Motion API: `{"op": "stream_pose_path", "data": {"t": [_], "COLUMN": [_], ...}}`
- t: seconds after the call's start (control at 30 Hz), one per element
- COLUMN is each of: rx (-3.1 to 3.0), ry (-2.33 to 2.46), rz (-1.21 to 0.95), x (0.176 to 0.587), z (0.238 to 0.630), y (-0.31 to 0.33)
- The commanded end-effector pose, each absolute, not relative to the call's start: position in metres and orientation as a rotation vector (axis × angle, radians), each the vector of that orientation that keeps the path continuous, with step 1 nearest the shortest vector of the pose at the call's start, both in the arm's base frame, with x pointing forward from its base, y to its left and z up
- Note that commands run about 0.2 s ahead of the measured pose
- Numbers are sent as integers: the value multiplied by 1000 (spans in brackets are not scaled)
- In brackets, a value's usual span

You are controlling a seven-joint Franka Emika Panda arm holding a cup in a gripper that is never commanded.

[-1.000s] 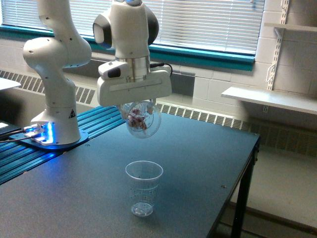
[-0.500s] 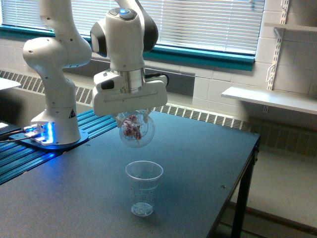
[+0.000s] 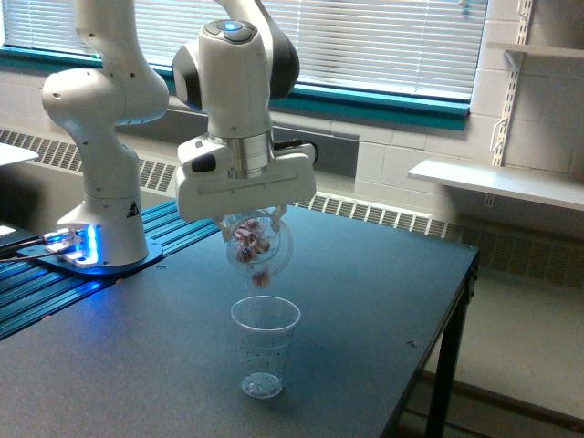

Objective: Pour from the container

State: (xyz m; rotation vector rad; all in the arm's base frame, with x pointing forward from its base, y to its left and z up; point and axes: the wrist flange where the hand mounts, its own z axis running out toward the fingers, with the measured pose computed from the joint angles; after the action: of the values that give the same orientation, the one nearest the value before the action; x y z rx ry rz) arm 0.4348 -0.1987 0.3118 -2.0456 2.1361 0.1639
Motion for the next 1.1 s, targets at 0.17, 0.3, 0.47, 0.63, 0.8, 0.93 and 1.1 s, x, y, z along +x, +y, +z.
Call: {"op": "stream_pose_path", "data": {"t": [0.17, 0.3, 0.47, 0.63, 0.8, 0.93, 1.1], "rx": [-2016, -1964, -1929, -1901, -1878, -1862, -1840], "ry": [2100, 2112, 2133, 2131, 2128, 2134, 2139], "rz": [191, 210, 225, 234, 252, 259, 262], "x": [441, 440, 439, 441, 442, 441, 440], "z": [310, 307, 305, 306, 305, 304, 304], "y": [-202, -204, -205, -205, -205, -205, -206]}}
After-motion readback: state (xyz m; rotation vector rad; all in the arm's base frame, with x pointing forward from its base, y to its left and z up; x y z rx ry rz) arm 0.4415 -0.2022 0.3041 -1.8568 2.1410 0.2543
